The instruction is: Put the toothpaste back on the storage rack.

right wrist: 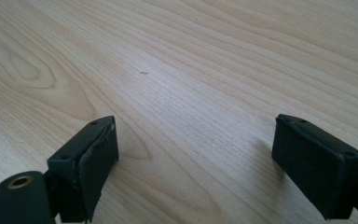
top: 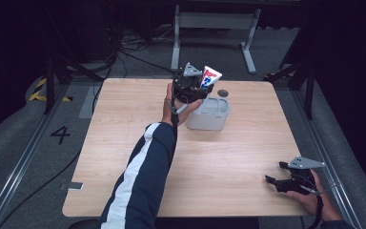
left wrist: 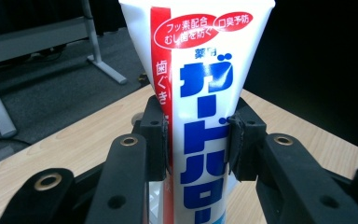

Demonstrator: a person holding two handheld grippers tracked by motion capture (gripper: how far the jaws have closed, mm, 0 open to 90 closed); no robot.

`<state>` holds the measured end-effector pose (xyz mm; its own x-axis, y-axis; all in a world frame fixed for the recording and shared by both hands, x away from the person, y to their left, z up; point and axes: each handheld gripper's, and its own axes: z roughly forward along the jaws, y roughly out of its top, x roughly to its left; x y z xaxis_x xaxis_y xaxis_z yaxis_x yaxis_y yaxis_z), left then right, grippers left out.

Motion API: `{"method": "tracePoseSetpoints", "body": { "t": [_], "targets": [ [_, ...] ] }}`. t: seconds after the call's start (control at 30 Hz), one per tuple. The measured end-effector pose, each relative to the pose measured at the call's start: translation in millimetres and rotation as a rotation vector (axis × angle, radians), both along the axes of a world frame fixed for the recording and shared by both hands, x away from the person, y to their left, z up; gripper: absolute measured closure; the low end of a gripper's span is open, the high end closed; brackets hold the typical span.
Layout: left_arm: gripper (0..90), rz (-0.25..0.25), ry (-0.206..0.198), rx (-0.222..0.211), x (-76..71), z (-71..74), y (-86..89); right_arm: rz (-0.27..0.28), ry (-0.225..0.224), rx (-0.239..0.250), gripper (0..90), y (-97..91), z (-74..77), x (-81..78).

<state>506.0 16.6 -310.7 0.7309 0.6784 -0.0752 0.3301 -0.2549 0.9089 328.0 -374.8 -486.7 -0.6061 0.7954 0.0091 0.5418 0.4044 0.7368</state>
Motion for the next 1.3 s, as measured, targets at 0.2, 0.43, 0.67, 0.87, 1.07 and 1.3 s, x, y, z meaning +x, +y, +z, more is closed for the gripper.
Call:
{"method": "tracePoseSetpoints", "body": {
  "t": [0.2, 0.43, 0.67, 0.87, 1.07, 1.3],
  "targets": [
    [65.2, 0.005, -0.018, 0.001, 4.7, -1.4, -7.4, 0.001, -0.001, 0.0, 14.6, -0.1, -0.1, -0.1],
    [65.1, 0.001, -0.038, -0.023, 10.5, -5.6, -12.1, 0.002, -0.001, -0.001, 14.6, -0.1, -0.1, -0.1],
    [65.1, 0.007, -0.033, -0.042, 18.2, -14.5, -17.5, 0.002, -0.001, -0.001, 14.6, -0.1, -0.1, -0.2],
    [65.0, 0.006, -0.025, -0.055, 23.5, -20.4, -22.9, 0.005, -0.002, -0.003, 14.6, -0.3, -0.1, -0.2],
    [64.9, 0.007, -0.018, -0.046, 27.2, -26.6, -28.1, 0.007, -0.002, -0.003, 14.7, -0.4, -0.1, -0.4],
    [64.7, 0.018, -0.005, -0.037, 31.9, -33.3, -31.1, 0.012, -0.001, -0.001, 14.8, -0.6, -0.1, -0.3]
  ]
}}
